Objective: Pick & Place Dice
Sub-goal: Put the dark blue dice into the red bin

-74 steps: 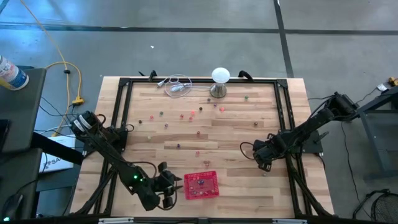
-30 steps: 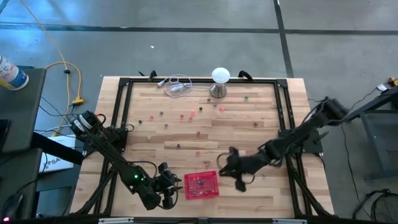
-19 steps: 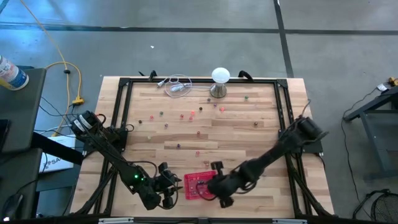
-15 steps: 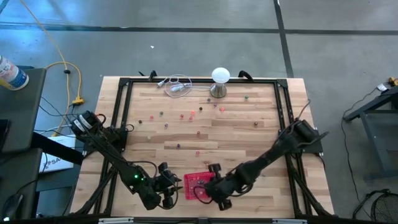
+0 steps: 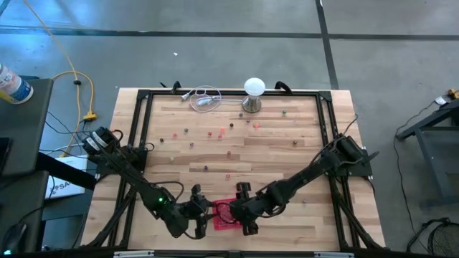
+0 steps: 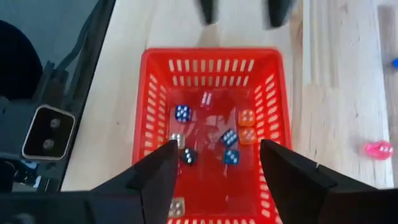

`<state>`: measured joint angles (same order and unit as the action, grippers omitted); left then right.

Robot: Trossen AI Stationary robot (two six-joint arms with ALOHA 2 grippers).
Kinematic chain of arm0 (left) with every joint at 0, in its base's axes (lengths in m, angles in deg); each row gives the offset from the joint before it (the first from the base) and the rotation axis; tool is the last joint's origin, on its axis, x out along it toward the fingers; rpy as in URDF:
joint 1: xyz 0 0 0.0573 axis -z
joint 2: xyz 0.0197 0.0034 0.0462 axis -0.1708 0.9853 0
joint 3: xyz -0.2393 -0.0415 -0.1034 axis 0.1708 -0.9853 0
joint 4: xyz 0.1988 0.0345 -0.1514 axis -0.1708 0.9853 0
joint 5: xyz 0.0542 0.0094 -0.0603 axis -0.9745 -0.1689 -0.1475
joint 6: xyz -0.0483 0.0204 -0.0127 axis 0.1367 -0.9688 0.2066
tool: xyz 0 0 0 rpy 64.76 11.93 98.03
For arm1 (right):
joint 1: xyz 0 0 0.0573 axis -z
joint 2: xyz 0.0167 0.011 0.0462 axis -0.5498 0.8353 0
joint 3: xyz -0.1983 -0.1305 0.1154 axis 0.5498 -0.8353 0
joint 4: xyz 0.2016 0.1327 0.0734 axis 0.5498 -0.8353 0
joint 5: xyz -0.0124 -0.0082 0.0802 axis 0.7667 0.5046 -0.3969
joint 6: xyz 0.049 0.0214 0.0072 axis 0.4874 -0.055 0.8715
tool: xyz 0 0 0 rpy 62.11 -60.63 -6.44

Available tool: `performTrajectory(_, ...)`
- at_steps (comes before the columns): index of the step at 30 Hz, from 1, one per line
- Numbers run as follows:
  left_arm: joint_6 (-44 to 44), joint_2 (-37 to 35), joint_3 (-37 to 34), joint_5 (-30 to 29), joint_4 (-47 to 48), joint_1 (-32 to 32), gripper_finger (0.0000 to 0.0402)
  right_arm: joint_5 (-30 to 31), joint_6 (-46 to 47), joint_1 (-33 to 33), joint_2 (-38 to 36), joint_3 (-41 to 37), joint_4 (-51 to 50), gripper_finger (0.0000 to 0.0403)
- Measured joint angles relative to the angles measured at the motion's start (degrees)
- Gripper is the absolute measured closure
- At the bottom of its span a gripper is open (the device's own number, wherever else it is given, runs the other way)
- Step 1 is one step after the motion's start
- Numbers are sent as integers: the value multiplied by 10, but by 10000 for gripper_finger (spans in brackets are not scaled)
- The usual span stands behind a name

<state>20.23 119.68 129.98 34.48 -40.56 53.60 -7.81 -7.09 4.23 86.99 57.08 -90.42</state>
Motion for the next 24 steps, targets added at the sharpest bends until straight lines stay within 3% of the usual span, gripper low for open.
performTrajectory(12, -4, 0, 0, 14, 20, 3, 268, 43, -28, -9, -85, 45, -144, 205)
performTrajectory(20, 61, -35, 0, 63, 88, -10, 268, 35, 157, -20, -122, 44, -412, 235)
performTrajectory(24, 81, -86, 0, 72, 173, -38, 268, 75, 224, -39, -128, 40, -472, 246)
